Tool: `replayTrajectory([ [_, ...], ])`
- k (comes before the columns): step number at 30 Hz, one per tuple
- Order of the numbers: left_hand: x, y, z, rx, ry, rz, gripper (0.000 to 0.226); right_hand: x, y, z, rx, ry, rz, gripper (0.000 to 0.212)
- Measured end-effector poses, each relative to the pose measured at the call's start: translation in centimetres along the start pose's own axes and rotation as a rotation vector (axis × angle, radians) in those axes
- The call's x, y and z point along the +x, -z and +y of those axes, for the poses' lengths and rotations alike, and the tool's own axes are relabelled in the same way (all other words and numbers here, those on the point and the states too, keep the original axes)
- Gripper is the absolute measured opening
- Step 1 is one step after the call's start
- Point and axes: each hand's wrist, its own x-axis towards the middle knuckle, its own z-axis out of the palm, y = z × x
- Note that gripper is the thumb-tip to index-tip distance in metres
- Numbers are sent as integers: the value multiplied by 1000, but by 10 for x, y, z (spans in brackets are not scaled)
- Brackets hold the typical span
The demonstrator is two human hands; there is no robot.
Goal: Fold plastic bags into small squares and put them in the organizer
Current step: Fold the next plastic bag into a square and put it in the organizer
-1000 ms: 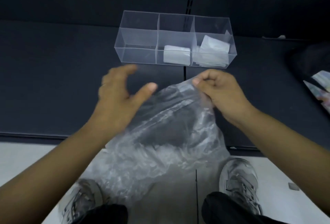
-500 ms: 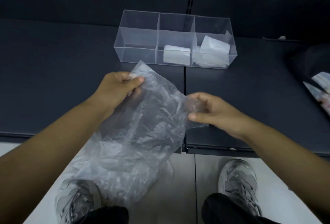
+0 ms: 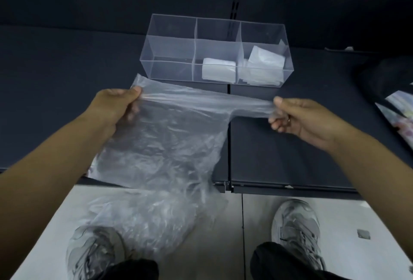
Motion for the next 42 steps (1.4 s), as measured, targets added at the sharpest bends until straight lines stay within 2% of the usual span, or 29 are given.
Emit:
replayTrajectory([
  [3, -1, -8, 4, -29, -8, 36, 39, 15, -1, -10, -7, 129, 315, 10],
  [5, -2, -11, 2, -141, 24, 43, 28, 19, 1, -13, 8, 229, 514, 15],
  [7, -4, -9, 0, -209, 99, 43, 22, 12, -3, -11, -50, 300, 616, 21],
  [8, -7, -5, -2, -225, 131, 21, 25, 5, -9, -8, -104, 318, 606, 17],
  [10, -15, 9, -8, -221, 181, -78, 33, -14, -27, 5, -204, 304, 421, 7],
  [13, -37, 32, -28, -182, 271, -214, 61, -50, -45, 23, -345, 160, -21, 29],
  [15, -56, 42, -44, -153, 334, -246, 69, -63, -52, 33, -449, 92, -191, 38],
  [18, -81, 44, -60, -175, 359, -288, 54, -66, -59, 42, -525, 77, -218, 30],
  [21, -91, 40, -67, -170, 336, -224, 43, -60, -53, 43, -590, 65, -272, 22],
  [27, -86, 43, -70, -141, 281, -102, 16, -60, -11, 19, -671, 15, -548, 21],
  [29, -88, 42, -71, -117, 268, -113, 15, -58, -1, 17, -606, 9, -483, 30],
  [31, -94, 36, -72, -79, 256, -145, 15, -55, 2, 21, -526, -16, -314, 35],
  [36, -108, 23, -77, -23, 205, -189, 14, -51, 14, 41, -376, -85, 42, 10],
  [39, -118, 20, -80, 41, 203, -253, 15, -54, 28, 49, -405, -131, 203, 15],
  [42, -122, 18, -75, 144, 217, -273, 18, -60, 31, 52, -572, -170, 273, 19],
])
